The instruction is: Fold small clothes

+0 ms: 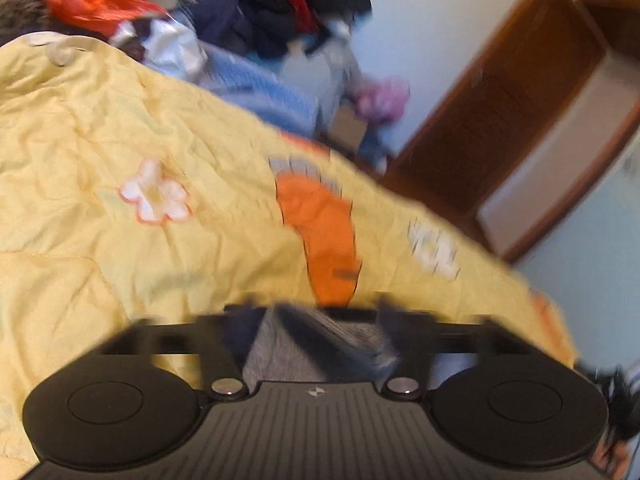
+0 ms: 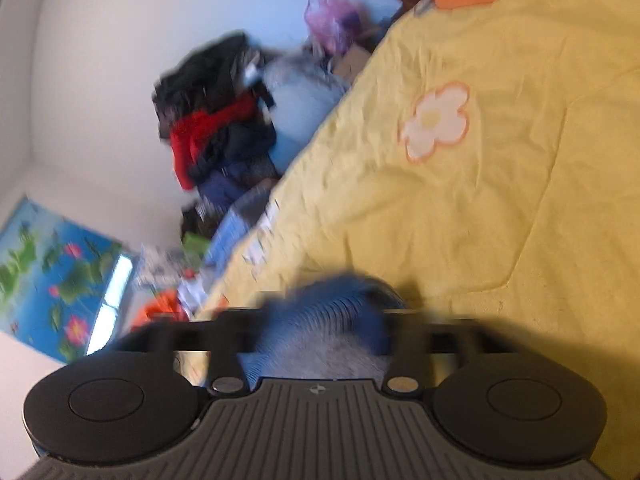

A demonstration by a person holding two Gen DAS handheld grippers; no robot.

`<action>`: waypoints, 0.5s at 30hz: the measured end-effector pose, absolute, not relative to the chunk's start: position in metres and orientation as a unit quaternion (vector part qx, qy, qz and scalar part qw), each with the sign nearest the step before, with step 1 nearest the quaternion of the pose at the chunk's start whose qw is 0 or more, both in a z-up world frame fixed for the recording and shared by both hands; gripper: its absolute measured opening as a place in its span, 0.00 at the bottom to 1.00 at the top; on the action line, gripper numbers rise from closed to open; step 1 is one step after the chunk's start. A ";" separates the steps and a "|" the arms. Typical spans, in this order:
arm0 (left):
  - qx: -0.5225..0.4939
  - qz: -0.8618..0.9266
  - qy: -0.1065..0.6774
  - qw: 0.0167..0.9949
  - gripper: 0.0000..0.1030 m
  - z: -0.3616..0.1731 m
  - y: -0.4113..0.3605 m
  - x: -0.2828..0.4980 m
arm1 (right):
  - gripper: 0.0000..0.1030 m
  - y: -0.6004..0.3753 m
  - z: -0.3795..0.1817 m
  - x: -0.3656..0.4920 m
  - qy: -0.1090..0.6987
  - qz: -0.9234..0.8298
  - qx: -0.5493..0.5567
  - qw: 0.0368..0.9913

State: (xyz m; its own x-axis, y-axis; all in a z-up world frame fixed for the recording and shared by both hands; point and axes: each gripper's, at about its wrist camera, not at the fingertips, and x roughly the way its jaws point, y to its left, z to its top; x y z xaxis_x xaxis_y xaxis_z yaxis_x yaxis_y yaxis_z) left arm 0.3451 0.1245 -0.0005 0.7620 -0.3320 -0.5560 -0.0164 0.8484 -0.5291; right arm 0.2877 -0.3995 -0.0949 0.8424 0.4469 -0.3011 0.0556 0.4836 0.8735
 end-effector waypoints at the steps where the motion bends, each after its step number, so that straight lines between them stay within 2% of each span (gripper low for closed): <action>1: -0.273 -0.066 0.299 0.912 1.00 0.007 0.135 0.332 | 0.90 -0.401 -0.090 0.281 0.238 0.111 0.487 0.833; 3: -0.280 -0.021 0.259 0.924 1.00 0.020 0.154 0.308 | 0.90 -0.400 -0.078 0.265 0.225 0.113 0.464 0.849; 5: -0.304 -0.010 0.262 0.916 1.00 0.023 0.170 0.288 | 0.86 -0.398 -0.070 0.246 0.231 0.129 0.456 0.850; 12: -0.352 -0.067 0.320 0.877 1.00 -0.017 0.155 0.187 | 0.90 -0.377 -0.069 0.124 0.243 0.118 0.409 0.872; 15: -0.315 -0.065 0.333 0.886 1.00 -0.033 0.141 0.162 | 0.91 -0.361 -0.085 0.086 0.276 0.108 0.380 0.876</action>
State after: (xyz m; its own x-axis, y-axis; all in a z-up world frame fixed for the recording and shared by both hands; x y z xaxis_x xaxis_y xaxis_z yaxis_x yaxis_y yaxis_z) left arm 0.1624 0.1407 -0.0329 0.7695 -0.3259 -0.5493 -0.0937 0.7932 -0.6018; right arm 0.0861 -0.3612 -0.0854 0.8244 0.3989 -0.4015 0.0199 0.6885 0.7250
